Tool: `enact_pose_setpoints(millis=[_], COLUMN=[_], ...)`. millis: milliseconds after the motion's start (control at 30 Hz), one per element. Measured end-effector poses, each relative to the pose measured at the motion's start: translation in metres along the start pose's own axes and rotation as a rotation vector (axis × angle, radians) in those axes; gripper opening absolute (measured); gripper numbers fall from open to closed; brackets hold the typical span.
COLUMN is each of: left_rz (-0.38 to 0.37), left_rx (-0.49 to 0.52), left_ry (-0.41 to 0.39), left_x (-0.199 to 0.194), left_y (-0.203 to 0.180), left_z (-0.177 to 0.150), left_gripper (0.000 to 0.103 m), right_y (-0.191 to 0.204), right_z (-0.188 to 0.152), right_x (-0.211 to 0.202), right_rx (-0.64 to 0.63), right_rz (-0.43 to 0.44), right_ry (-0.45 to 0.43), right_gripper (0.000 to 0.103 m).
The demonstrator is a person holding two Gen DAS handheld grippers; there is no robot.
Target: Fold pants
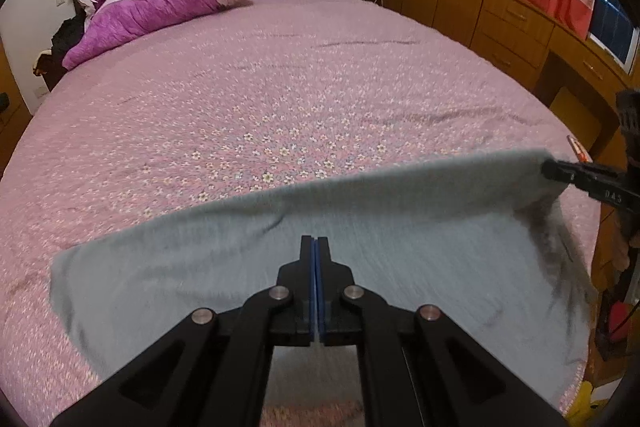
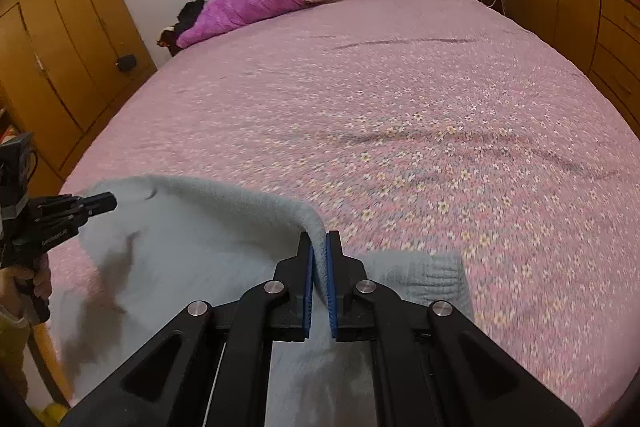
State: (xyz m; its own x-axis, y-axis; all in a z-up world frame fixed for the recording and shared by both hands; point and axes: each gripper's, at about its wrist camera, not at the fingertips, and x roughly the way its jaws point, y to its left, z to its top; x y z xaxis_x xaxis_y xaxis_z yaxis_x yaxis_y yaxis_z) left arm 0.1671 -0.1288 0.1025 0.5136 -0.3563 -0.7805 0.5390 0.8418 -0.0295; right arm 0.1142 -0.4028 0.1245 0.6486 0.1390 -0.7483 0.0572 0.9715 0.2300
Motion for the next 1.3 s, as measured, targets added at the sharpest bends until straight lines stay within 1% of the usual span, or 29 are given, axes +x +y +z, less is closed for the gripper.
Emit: enact_pose_setpoints(millis=[133,233,333,433,500,633,700,800,900,967,1067,1167,1200,1267,1300], left_rz=[-0.018,-0.034,-0.048,-0.048,-0.049,-0.046,-0.042,-0.043,-0.037,-0.047,-0.067,-0.084,-0.085,-0.079,-0.073], left_rx=[-0.007,-0.02,-0.04,-0.072,-0.1,-0.13,-0.152,-0.207,-0.262,-0.299,-0.323,-0.361,-0.369,-0.394,-0.41], left_ry=[-0.023,-0.026,-0.016,0.002,0.02,0.069,0.096,0.144,0.182,0.173,0.164,0.145,0.13,0.096,0.087], left_x=[-0.023,-0.034,-0.042,-0.047,-0.046,-0.04,-0.034,-0.022,-0.011,-0.01,-0.013,-0.021,-0.023,-0.027,-0.027], left_y=[-0.008,-0.013,-0.017,-0.021,-0.02,-0.02,-0.02,-0.016,-0.011,-0.007,-0.003,0.005,0.007,0.011,0.014], left_z=[-0.013,-0.025,-0.041,-0.062,-0.071,-0.093,-0.101,-0.115,-0.128,-0.134,-0.136,-0.129,-0.128,-0.116,-0.112], left_gripper=[0.0,0.0,0.0,0.0,0.0,0.0,0.0,0.0,0.0,0.0,0.003,0.004,0.005,0.016,0.027], right_y=[0.009,0.017,0.023,0.024,0.022,0.015,0.014,0.015,0.012,0.009,0.009,0.009,0.01,0.012,0.013], right_z=[-0.015,-0.029,-0.046,-0.059,-0.069,-0.09,-0.099,-0.111,-0.121,-0.125,-0.129,-0.13,-0.129,-0.129,-0.129], right_x=[-0.014,-0.023,-0.031,-0.036,-0.036,-0.026,-0.021,-0.015,-0.009,-0.004,-0.002,-0.003,-0.004,-0.005,-0.006], right_rx=[-0.024,-0.055,-0.079,-0.074,-0.064,-0.021,-0.016,-0.017,0.002,0.036,0.037,0.031,0.031,0.028,0.027], right_rz=[0.02,0.011,-0.005,-0.007,-0.007,-0.001,-0.016,-0.041,-0.047,-0.034,-0.033,-0.04,-0.043,-0.049,-0.051], right_ry=[0.01,0.025,0.035,0.049,0.064,0.12,0.145,0.166,0.183,0.206,0.195,0.189,0.193,0.206,0.209], right_gripper=[0.0,0.0,0.0,0.0,0.0,0.0,0.0,0.0,0.0,0.0,0.0,0.0,0.001,0.002,0.003])
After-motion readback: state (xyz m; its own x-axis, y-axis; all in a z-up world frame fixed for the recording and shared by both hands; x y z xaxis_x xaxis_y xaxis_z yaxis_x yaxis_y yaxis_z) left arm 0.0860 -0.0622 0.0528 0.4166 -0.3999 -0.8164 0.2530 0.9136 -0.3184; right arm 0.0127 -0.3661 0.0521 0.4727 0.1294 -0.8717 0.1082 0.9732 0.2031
